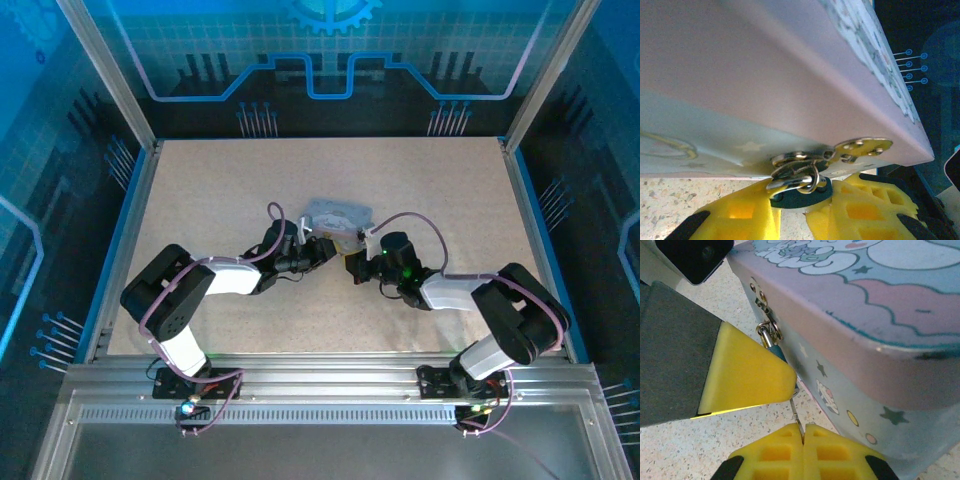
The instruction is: Unlock the padlock with the key
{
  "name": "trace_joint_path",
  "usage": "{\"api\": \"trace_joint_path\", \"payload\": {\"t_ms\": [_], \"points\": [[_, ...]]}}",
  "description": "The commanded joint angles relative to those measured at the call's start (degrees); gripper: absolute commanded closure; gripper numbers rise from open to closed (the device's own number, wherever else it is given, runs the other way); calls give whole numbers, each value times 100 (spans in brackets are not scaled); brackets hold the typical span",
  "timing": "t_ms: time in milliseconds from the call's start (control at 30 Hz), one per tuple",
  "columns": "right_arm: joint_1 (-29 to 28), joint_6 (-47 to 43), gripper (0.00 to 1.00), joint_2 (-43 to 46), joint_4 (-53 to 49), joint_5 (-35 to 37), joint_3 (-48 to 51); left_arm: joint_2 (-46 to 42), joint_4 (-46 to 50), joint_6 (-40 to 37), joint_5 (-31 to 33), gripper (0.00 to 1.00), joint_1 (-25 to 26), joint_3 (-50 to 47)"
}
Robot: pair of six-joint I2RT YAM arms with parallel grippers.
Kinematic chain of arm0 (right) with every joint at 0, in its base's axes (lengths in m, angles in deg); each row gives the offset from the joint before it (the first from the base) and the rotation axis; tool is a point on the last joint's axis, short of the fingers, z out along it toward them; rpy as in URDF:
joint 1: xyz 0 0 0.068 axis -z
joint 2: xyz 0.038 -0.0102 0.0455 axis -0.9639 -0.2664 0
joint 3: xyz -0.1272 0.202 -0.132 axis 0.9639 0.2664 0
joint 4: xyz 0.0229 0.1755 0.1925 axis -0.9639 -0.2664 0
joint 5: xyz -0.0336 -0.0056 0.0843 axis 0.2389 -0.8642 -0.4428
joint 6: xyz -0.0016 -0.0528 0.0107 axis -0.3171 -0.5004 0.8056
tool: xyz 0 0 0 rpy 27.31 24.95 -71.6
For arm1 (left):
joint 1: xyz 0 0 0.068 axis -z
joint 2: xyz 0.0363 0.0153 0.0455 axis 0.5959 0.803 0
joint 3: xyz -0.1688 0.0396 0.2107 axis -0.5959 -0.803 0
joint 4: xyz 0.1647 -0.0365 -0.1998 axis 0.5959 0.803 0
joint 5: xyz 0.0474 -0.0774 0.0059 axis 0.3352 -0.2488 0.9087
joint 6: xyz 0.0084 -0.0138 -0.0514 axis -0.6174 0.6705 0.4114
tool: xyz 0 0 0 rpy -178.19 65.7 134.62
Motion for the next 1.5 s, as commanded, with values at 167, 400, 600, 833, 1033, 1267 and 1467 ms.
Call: {"api": "trace_joint_path", "payload": {"t_ms": [167,400,600,833,1033,1267,1467], "points": [[56,-212,99,-177,932,-148,-233,-104,71,62,-250,82,158,39],[54,-438,99,-251,920,-87,-332,-114,104,91,-281,82,176,82],[54,-672,99,-303,885,77,-344,-149,142,117,-294,82,188,90],[123,-312,99,-447,1309,-283,-328,-141,169,95,-281,82,205,101],[162,-111,99,-514,1518,-675,-460,-125,165,100,-268,82,215,92],[173,-21,99,-629,1640,-725,-596,-125,147,123,-276,82,251,92],[176,-129,99,-655,1571,-632,-730,-119,151,144,-283,82,260,81]]}}
